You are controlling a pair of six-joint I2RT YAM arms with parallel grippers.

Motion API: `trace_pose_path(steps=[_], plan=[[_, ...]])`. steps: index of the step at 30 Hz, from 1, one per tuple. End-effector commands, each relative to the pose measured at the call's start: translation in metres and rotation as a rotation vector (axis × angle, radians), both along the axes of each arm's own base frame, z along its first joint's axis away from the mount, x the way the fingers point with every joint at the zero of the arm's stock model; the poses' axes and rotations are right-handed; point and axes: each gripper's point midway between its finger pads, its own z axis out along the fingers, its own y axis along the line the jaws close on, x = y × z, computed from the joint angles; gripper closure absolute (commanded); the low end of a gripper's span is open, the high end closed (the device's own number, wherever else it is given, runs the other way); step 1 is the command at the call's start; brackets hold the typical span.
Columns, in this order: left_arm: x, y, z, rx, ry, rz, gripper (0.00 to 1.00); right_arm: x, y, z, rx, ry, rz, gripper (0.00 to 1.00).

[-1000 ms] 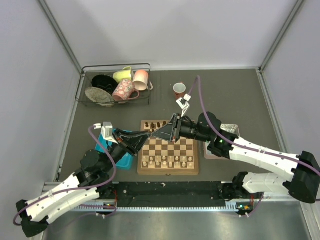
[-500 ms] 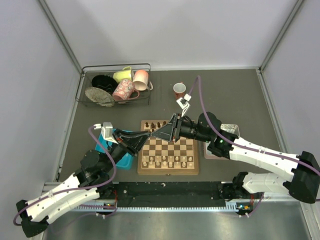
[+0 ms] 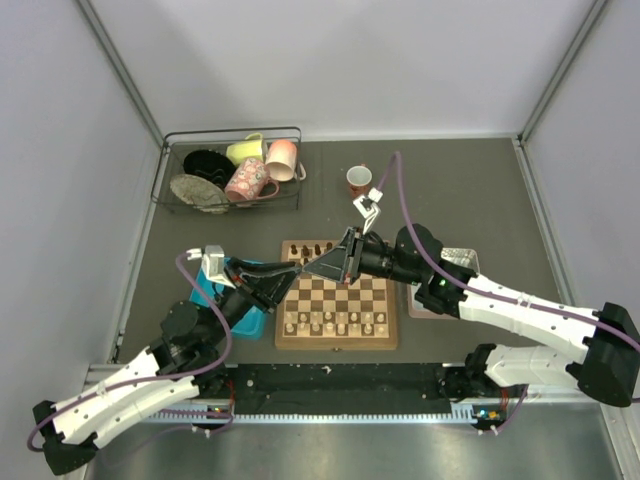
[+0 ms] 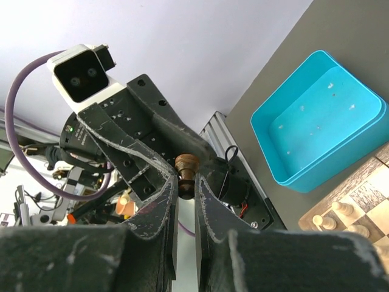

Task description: Set up the chess pieces on the board

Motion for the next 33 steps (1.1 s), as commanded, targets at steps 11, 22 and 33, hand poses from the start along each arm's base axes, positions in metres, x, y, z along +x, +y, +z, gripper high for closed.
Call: trace_pose_path(steps=[11,22,33], plan=[[0.023,0.056,-0.018,-0.006,0.124,0.282,0.18,0.048,-0.045,-0.009,-0.369,-0.123,-0.316,1.0],[0.041,0.097,-0.071,0.272,0.358,0.541,0.21,0.056,-0.028,-0.086,-0.966,-0.09,-0.051,1.0],[0.054,0.1,-0.108,0.328,0.467,0.53,0.21,0.08,0.015,-0.133,-1.083,-0.069,0.001,1.0]])
